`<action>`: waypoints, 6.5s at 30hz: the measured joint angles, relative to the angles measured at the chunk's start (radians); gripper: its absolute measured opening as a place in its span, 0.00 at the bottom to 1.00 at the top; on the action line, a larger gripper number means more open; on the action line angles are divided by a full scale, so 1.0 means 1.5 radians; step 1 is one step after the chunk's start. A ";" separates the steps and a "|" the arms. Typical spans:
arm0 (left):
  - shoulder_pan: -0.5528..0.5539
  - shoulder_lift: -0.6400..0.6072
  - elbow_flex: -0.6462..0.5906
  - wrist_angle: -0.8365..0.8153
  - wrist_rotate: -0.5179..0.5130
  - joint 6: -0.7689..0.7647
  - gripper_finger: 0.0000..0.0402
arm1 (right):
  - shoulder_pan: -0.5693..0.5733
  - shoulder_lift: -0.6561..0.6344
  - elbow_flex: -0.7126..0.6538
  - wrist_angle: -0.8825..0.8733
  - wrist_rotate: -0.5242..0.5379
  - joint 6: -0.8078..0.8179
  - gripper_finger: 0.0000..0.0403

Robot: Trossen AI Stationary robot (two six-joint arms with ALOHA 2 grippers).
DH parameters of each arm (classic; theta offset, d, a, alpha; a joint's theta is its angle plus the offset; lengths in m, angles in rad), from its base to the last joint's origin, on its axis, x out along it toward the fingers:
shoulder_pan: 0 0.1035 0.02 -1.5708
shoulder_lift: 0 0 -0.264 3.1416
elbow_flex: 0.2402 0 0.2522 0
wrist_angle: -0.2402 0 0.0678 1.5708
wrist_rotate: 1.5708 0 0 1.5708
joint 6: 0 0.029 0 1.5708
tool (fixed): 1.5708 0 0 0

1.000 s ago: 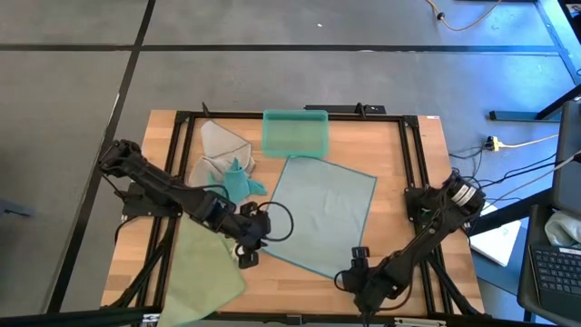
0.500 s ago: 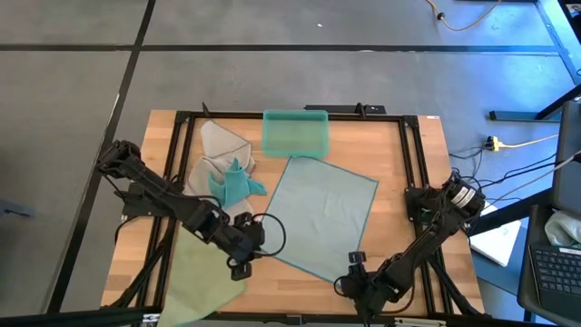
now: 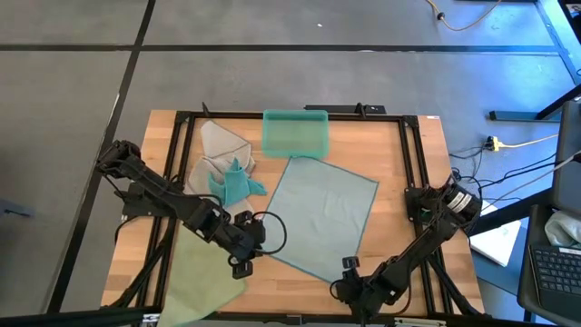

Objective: Fold microfiber towels
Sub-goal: Fold the light blue towel

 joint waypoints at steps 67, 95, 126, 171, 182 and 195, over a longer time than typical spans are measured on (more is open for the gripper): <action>0.077 0.012 -0.001 0.110 0.031 0.231 0.21 | -0.242 -0.209 0.270 -0.447 0.175 -0.052 0.04; 0.049 0.133 0.000 0.103 0.010 0.116 0.21 | -0.298 -0.272 0.270 -0.528 0.153 -0.036 0.03; 0.038 0.236 0.001 0.119 -0.055 0.092 0.22 | -0.301 -0.272 0.270 -0.517 0.138 -0.054 0.03; 0.049 0.307 0.002 0.136 -0.062 0.019 0.47 | -0.301 -0.271 0.270 -0.517 0.127 -0.039 0.03; 0.057 0.312 0.038 0.089 -0.031 0.037 0.31 | -0.301 -0.271 0.270 -0.517 0.127 -0.054 0.03; 0.070 0.309 0.168 -0.105 0.095 0.075 0.01 | -0.268 -0.285 0.270 -0.526 0.046 0.021 0.03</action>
